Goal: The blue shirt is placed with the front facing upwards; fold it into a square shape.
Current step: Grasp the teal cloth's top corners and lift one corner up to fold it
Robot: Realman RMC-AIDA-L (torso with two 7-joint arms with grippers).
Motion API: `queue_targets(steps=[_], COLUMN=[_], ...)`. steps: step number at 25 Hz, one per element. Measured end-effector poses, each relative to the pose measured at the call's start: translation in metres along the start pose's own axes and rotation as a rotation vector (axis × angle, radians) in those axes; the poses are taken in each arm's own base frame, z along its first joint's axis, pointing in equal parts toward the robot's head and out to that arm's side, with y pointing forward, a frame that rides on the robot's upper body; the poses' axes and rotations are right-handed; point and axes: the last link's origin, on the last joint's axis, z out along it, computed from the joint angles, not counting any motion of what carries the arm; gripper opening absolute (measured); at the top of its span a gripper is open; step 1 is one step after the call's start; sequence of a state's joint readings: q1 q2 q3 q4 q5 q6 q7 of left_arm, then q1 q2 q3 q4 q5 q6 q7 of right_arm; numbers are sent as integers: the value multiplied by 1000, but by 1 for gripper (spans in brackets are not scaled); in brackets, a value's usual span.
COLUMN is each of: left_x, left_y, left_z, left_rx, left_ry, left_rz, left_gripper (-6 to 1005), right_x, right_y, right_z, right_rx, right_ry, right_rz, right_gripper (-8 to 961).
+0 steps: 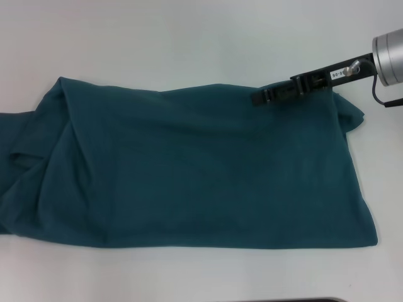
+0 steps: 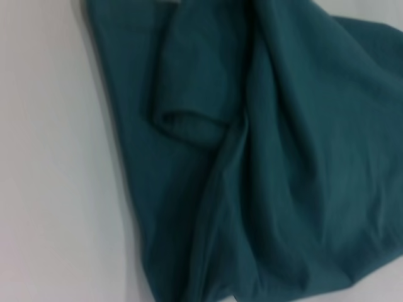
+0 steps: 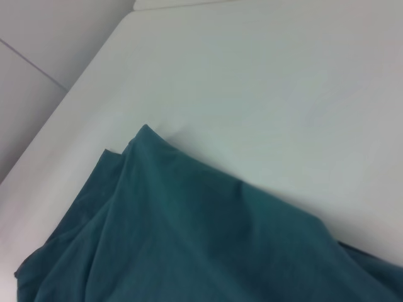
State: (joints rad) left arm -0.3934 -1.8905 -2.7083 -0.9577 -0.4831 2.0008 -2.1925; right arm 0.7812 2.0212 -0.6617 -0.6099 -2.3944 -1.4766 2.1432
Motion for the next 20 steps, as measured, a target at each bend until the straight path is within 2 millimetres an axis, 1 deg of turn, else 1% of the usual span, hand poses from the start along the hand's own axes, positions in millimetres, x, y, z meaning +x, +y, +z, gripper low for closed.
queue_targets(steps=[4, 10, 14, 20], left_x=[-5, 3, 7, 10], left_y=[-3, -5, -7, -9], left_z=[9, 18, 24, 26], left_rx=[-27, -11, 8, 36], left_ry=[-22, -20, -43, -56], left_rz=[-23, -15, -11, -7], left_gripper=[499, 499, 498, 493], right_x=[-2, -2, 3, 7], right_y=[1, 3, 2, 3], right_z=[1, 5, 6, 9], right_rx=[2, -2, -5, -14], right_ry=[0, 5, 8, 14], right_rz=[-12, -18, -13, -10], right_gripper=[697, 696, 696, 695])
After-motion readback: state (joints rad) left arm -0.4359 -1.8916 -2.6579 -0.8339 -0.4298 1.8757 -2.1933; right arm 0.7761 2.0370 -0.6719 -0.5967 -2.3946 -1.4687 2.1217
